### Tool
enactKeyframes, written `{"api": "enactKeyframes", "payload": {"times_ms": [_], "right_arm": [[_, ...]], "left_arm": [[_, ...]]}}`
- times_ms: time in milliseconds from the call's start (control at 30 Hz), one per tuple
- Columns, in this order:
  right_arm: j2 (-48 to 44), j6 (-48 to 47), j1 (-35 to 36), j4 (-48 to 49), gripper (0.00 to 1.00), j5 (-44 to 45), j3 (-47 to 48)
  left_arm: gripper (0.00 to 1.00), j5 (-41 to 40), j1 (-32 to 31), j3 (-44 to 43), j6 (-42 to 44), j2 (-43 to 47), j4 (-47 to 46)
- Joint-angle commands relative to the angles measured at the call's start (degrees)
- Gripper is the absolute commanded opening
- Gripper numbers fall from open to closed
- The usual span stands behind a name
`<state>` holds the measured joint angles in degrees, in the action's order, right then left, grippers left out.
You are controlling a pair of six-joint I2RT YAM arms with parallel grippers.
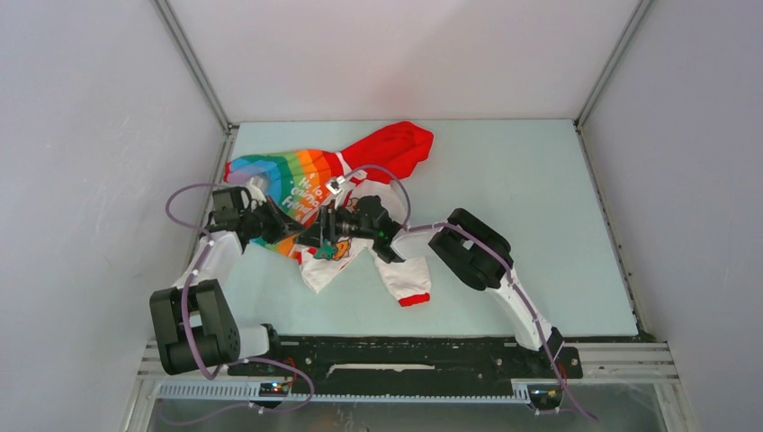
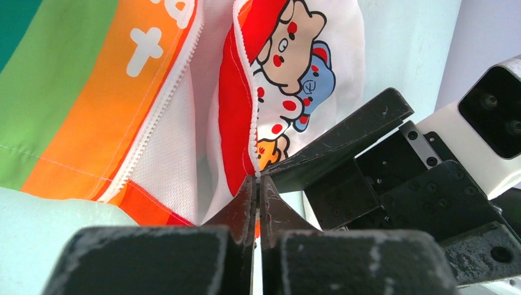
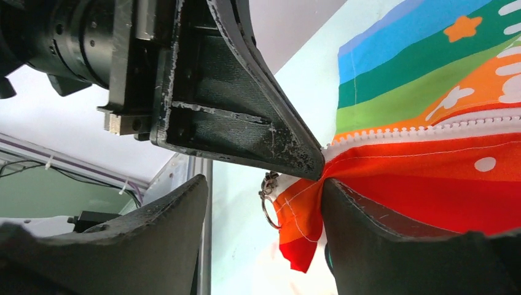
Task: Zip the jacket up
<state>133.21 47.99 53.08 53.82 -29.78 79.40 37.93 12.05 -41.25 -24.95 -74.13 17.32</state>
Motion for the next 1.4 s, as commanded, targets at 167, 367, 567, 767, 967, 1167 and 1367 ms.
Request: {"api": "enactKeyframes", "payload": {"times_ms": [167, 367, 567, 767, 967, 1167, 1367], "right_arm": [[2.1, -2.6, 0.0, 1.8, 0.63, -1.2, 1.9], [2.4, -1.3, -0.3, 4.2, 0.52, -2.3, 0.9], [2.9, 0.0, -0.5, 5.8, 0.39, -3.0, 0.8], [3.2, 0.6, -0.6, 5.9, 0.31, -2.9, 1.0], [4.3, 2.2, -0.8, 7.0, 0.1, -3.4, 2.1], [5.5, 5.1, -0.9, 9.7, 0.0, -4.1, 2.7], [7.3, 11.4, -1.9, 14.4, 0.0, -4.4, 3.1]], "left_arm": [[0.0, 1.0, -0.5, 0.1, 1.2, 1.2, -0.3], [0.0, 1.1, -0.4, -0.1, 1.2, 0.6, -0.3], [0.0, 1.2, -0.5, 0.0, 1.3, 0.8, -0.3], [0.0, 1.5, -0.5, 0.1, 1.4, 0.7, -0.4], [0.0, 1.7, -0.5, 0.1, 1.3, 0.6, -0.5], [0.0, 1.5, -0.5, 0.0, 1.3, 0.7, -0.3], [0.16, -0.7, -0.5, 0.3, -0.1, 2.4, -0.1]]}}
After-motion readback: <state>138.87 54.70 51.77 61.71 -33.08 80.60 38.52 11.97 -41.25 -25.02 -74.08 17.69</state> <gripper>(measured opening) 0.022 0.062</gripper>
